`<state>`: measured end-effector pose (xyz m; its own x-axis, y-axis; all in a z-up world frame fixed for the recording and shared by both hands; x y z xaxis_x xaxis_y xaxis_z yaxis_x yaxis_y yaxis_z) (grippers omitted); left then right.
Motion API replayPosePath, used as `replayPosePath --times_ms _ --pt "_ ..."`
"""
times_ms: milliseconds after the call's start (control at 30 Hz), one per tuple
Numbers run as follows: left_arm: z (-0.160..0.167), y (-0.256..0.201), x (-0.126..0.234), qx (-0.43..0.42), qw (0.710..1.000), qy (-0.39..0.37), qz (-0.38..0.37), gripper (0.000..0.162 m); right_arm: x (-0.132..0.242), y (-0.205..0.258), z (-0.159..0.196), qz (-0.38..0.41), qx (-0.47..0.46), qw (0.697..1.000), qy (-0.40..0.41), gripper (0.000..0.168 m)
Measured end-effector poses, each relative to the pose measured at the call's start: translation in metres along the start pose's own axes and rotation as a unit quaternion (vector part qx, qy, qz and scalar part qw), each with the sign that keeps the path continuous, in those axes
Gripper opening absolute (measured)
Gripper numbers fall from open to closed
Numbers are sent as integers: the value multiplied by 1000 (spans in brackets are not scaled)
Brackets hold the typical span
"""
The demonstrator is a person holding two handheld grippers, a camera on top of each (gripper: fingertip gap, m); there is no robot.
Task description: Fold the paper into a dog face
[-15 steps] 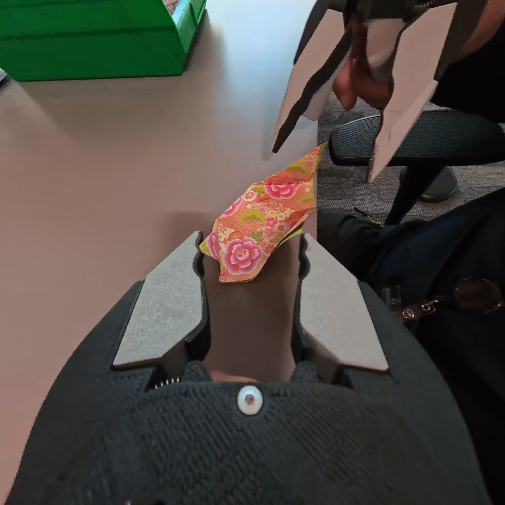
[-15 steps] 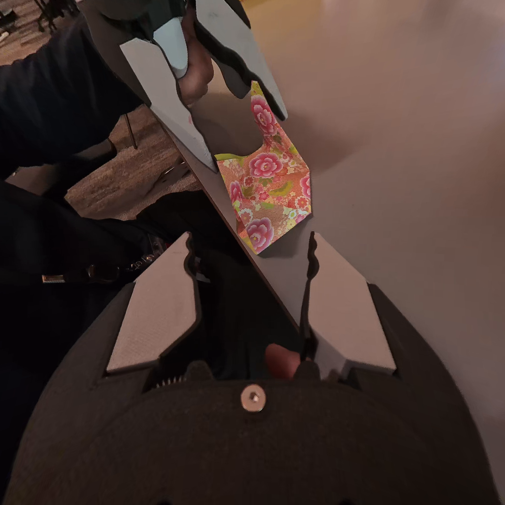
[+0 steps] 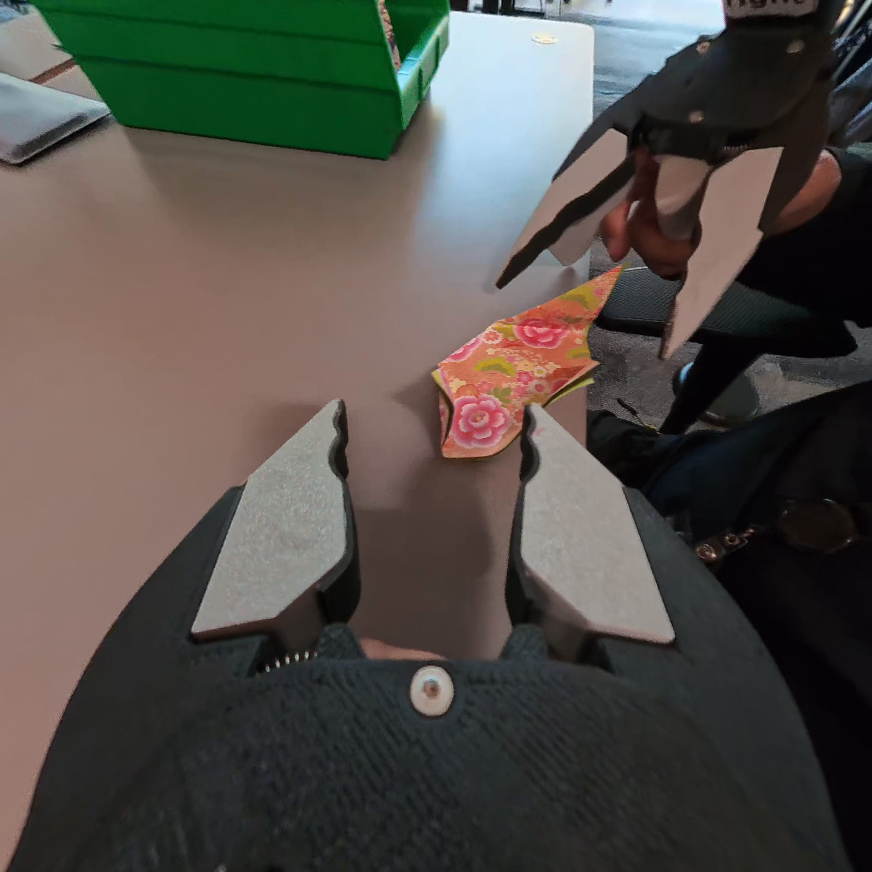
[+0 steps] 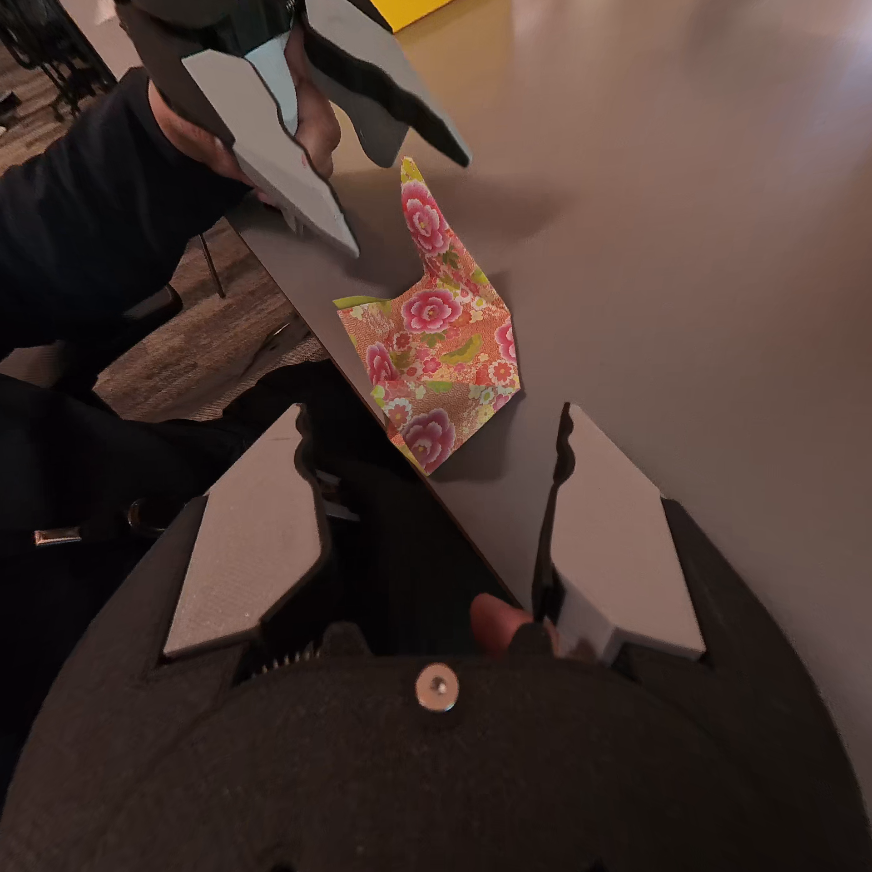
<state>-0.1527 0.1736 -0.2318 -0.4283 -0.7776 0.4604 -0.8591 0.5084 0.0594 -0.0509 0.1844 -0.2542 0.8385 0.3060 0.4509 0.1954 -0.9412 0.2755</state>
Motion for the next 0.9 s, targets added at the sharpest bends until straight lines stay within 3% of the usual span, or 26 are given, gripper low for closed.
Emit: replayPosePath --times_ms 67,200,433,633,900 --pt "1 3 0 13 1000 1 0 72 -1 -2 0 10 -4 1000 1 99" --pt "4 -9 1 -1 1000 10 27 75 3 -10 -6 32 -10 999 -8 75" --pt "10 -20 -5 -19 998 36 41 76 12 -28 -9 81 -4 997 4 0" --pt "13 -24 -7 -2 996 52 66 76 17 -38 -20 89 0 996 -8 0" --pt "13 -24 -7 15 995 56 77 75 18 -41 -20 71 1 997 -26 24"
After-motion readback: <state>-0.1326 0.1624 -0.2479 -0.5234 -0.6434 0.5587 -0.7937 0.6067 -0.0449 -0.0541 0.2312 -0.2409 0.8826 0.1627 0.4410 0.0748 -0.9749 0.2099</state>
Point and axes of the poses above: each gripper's, where its closed fingertips meet, x back along the fingers, z out of its underside, y = z × x across the jaws, the point moved 1 cm from there along x, back along the fingers, and after that the axes turned 10 degrees about -z, right-handed, at the moved point
